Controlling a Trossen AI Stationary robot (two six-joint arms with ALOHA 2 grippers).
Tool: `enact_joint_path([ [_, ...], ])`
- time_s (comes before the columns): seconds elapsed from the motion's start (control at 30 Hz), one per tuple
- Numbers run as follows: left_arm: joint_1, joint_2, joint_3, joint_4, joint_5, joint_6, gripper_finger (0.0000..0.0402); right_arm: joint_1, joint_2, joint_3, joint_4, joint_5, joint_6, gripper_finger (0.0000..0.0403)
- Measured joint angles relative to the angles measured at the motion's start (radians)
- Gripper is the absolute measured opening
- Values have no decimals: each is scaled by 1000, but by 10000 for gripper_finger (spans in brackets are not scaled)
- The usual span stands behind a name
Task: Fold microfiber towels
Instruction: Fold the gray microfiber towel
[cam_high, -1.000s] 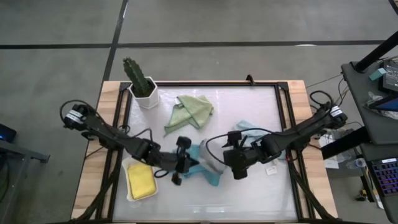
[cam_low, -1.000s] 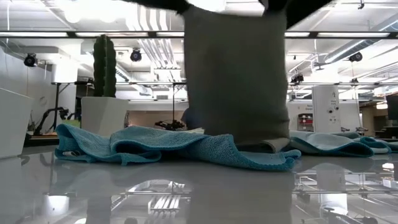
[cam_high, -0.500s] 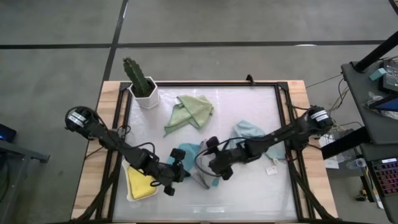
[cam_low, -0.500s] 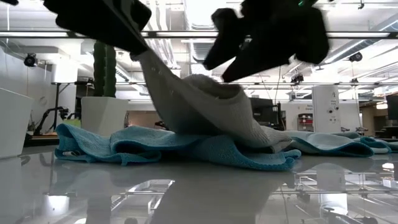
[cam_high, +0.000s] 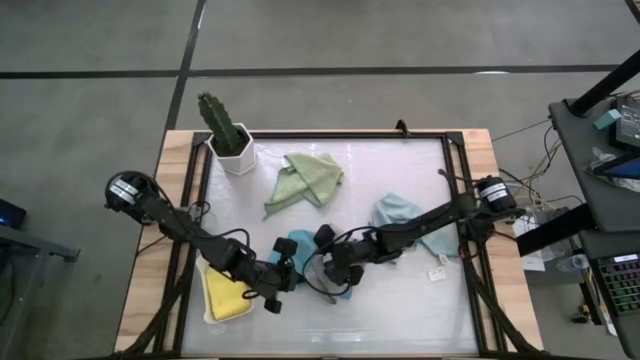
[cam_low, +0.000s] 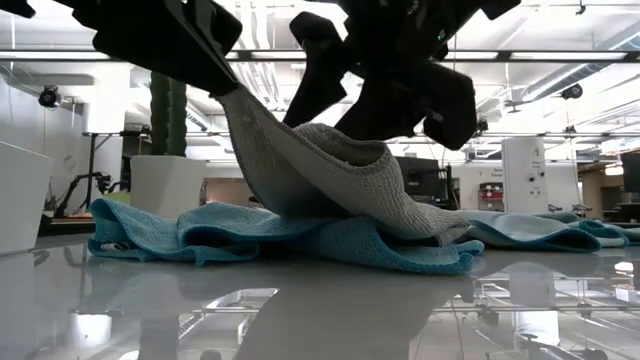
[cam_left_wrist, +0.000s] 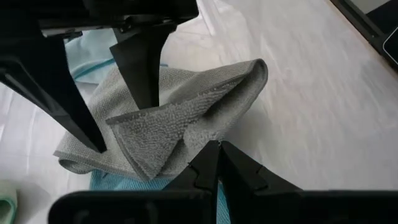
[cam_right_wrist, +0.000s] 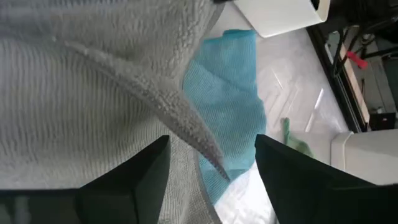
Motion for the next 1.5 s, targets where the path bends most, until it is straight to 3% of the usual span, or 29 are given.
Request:
enact_joint_path([
  [0.3, 2, 0, 0, 2, -1, 1, 0, 0, 46, 1, 27, -21, -17, 167],
  [0.53, 4, -1, 0, 3, -1, 1, 0, 19, 47, 1, 26, -19, -27, 36],
  [0.6, 4, -1, 1, 2, -8, 1, 0, 28, 44, 1, 21, -13, -26, 17],
  [0.8, 4, -45, 28, -32, -28, 2, 0, 52, -39, 39, -109, 73, 18, 8],
  [1.03, 5, -215, 44, -73, -101, 62, 0, 53, -186, 184, -468, 230, 182, 8],
  [1.27, 34, -413, 83, -86, -167, 187, 0, 32, -284, 401, -755, 253, 438, 8],
  [1.5, 118, -558, 119, -18, -198, 275, 0, -37, -286, 605, -950, 278, 558, 8],
])
